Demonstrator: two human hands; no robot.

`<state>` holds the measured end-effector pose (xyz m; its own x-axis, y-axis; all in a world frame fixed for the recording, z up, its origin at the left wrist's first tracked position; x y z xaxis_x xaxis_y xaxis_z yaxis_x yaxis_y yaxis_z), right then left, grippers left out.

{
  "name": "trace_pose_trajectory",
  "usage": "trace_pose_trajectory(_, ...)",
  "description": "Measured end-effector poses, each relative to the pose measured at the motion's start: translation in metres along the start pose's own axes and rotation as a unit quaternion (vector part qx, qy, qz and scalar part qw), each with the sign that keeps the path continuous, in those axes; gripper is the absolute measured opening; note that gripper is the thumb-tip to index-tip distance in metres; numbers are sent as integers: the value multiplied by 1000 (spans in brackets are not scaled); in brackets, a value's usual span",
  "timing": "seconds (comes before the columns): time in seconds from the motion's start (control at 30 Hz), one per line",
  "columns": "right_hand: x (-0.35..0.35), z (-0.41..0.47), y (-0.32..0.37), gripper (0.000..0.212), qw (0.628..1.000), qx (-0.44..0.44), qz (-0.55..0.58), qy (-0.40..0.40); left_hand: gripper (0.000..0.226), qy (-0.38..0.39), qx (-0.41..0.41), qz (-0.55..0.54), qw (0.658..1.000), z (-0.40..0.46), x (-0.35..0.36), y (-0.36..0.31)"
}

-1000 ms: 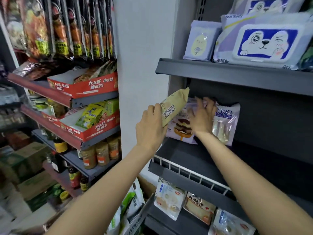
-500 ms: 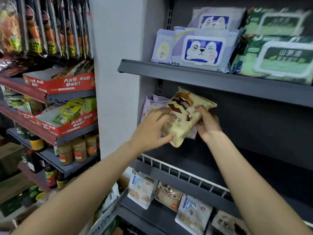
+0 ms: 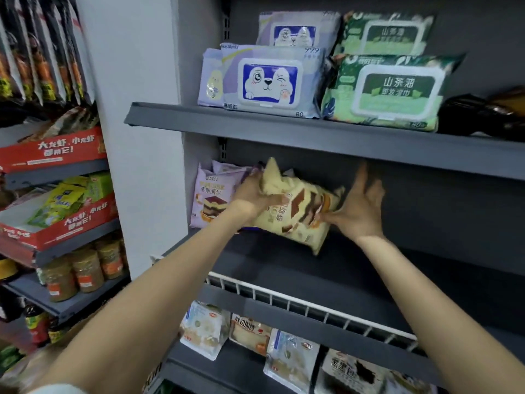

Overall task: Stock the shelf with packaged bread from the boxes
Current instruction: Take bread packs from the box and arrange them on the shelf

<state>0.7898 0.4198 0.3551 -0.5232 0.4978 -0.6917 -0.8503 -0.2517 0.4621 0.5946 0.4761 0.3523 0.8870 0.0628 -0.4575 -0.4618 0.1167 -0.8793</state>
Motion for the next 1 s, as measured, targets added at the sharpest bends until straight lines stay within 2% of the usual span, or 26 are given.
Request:
trace_pose_trajectory(0.03, -1, 3, 4, 128, 994, -78, -57, 44, 71, 18, 36, 65, 997, -1, 1, -9)
trace_pose_trajectory(0.07, 0, 8, 5, 123, 985, -127, -56, 99, 71, 34, 65, 104, 992, -2, 4, -17)
trace_pose_trajectory(0.13, 7, 14, 5, 108, 975, -142, 31, 168, 71, 60, 97, 116, 987, 1, 11, -30)
trace_pose_trajectory(0.2, 14, 23, -6, 93, 982, -102, 97, 126, 74, 58, 109, 79, 989, 9, 15, -34)
trace_pose_trajectory(0.27, 20, 28, -18, 84, 988, -42, 146, 39, 71, 4, 118, 78, 990, 19, 16, -25)
trace_pose_trajectory(0.37, 30, 34, -34, 68, 970, 56, 223, -75, 60, -105, 140, 256, 951, 37, 14, -6)
trace_pose_trajectory(0.47, 46, 48, -50, 62, 962, 109, 230, -101, 69, -58, 112, 425, 897, 54, 18, 12)
trace_pose_trajectory(0.53, 60, 52, -63, 64, 966, 125, 215, -75, 77, -24, 113, 462, 879, 63, 22, 18)
trace_pose_trajectory(0.6, 75, 45, -73, 63, 967, 142, 208, -28, 78, -14, 114, 465, 878, 67, 26, 21)
trace_pose_trajectory(0.8, 90, 42, -88, 75, 962, 180, 199, 49, 70, -36, 113, 454, 883, 68, 38, 27)
trace_pose_trajectory(0.87, 86, 46, -83, 94, 971, 180, 153, 39, 70, -38, 106, 456, 883, 67, 39, 26)
trace_pose_trajectory(0.93, 77, 44, -71, 121, 987, 147, 53, -21, 68, -38, 98, 456, 884, 64, 40, 22)
trace_pose_trajectory(1.0, 68, 39, -54, 121, 994, 55, -69, -62, 66, -43, 97, 447, 888, 58, 38, 18)
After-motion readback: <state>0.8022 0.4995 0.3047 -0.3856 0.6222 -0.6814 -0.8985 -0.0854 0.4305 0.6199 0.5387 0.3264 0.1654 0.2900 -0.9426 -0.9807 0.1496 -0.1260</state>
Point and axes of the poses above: each hand's wrist, its own z-axis towards the middle knuckle, its own x-axis out of the palm, y = z × x, the point moved 2 cm from there along z, towards the middle knuckle, and after that the axes turned 14 degrees about -x, right-handed, at the moved point
